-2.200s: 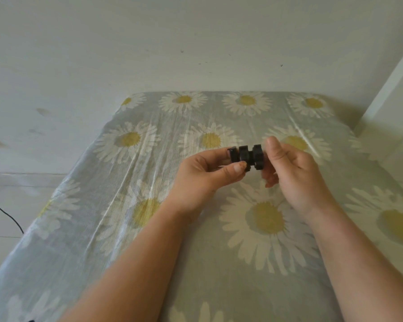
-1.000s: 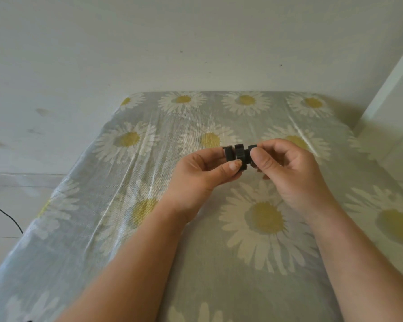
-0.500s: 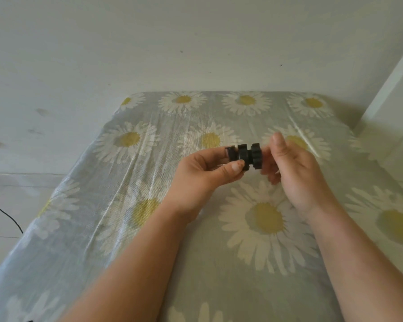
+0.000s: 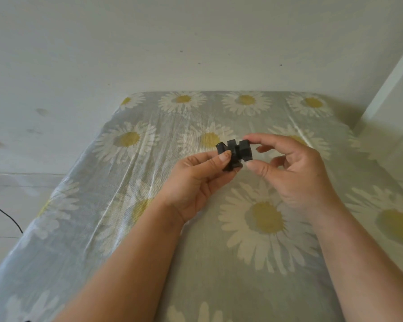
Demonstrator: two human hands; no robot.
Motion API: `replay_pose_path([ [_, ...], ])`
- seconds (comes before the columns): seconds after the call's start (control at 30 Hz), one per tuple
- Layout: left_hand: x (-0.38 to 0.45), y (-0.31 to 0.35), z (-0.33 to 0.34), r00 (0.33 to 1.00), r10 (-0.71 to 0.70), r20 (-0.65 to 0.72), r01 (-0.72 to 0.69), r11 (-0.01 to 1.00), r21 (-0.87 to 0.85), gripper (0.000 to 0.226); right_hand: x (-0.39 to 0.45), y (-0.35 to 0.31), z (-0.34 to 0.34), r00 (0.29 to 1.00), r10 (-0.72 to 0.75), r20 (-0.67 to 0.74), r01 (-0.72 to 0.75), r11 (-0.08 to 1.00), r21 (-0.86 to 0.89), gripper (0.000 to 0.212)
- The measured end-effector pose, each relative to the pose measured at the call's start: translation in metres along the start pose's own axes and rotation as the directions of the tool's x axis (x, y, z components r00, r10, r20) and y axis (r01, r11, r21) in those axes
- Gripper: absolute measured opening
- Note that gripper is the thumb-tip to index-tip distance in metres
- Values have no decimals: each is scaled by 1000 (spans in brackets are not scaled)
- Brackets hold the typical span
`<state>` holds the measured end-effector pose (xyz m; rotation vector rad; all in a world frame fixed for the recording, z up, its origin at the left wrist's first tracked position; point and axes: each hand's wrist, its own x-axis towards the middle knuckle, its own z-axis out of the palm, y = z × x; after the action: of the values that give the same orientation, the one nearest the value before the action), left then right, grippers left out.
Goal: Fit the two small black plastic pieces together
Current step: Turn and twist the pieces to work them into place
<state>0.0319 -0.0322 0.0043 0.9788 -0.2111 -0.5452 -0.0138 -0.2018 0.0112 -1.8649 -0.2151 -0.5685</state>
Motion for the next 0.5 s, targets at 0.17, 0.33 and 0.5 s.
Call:
replay_pose_path([
  [0.17, -1, -1, 4, 998, 56, 16, -57, 998, 41, 30, 0, 0, -1, 999, 31, -11, -31, 999, 23, 29],
  [0.33, -2, -1, 7, 993, 119, 12, -120, 986, 119, 41, 0, 1, -1, 999, 45, -16, -45, 999, 28, 22],
  [0.5, -3, -4, 9, 979, 205, 0, -198, 948, 250, 43, -1, 2, -3, 998, 56, -18, -55, 997, 48, 22],
])
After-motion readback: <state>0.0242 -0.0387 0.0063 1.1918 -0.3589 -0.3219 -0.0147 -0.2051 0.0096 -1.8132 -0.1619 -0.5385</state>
